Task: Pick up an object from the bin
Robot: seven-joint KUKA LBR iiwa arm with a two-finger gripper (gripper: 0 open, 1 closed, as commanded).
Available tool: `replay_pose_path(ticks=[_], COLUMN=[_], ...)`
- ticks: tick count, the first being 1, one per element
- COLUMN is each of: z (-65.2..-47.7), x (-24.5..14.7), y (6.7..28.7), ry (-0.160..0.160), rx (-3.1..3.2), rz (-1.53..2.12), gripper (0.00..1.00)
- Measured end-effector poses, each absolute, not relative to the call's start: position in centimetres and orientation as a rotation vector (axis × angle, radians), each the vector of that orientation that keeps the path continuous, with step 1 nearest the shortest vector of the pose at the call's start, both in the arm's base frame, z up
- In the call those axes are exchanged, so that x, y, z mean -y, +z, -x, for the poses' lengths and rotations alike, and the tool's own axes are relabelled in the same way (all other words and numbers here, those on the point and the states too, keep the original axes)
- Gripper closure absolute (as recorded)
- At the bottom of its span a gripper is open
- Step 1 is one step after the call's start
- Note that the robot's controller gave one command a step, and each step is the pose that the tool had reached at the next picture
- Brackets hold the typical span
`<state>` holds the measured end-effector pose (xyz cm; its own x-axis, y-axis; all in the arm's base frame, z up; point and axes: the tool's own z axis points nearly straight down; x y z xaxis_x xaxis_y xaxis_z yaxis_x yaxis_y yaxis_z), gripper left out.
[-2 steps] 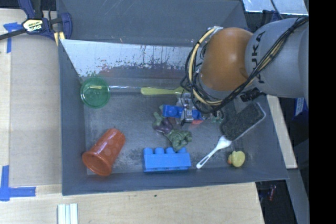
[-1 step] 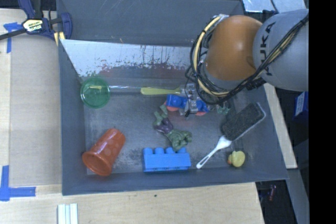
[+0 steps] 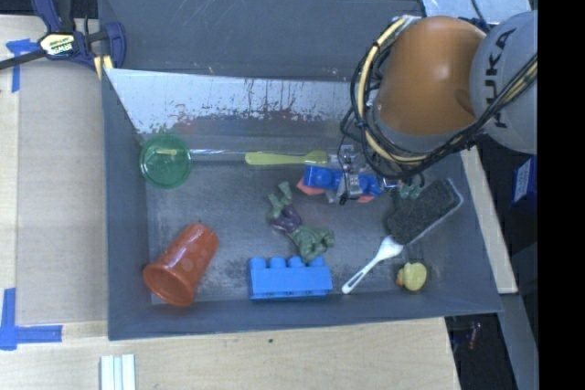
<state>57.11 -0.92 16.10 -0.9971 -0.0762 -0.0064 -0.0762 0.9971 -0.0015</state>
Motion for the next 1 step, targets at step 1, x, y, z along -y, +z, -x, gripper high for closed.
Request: replay_pose_path(ticks=[1], z=[-58.15], x=[-1.21], y=[22.89], ry=[-0.002], rx=[-3.129], rz=[0.090], gripper=[1.00])
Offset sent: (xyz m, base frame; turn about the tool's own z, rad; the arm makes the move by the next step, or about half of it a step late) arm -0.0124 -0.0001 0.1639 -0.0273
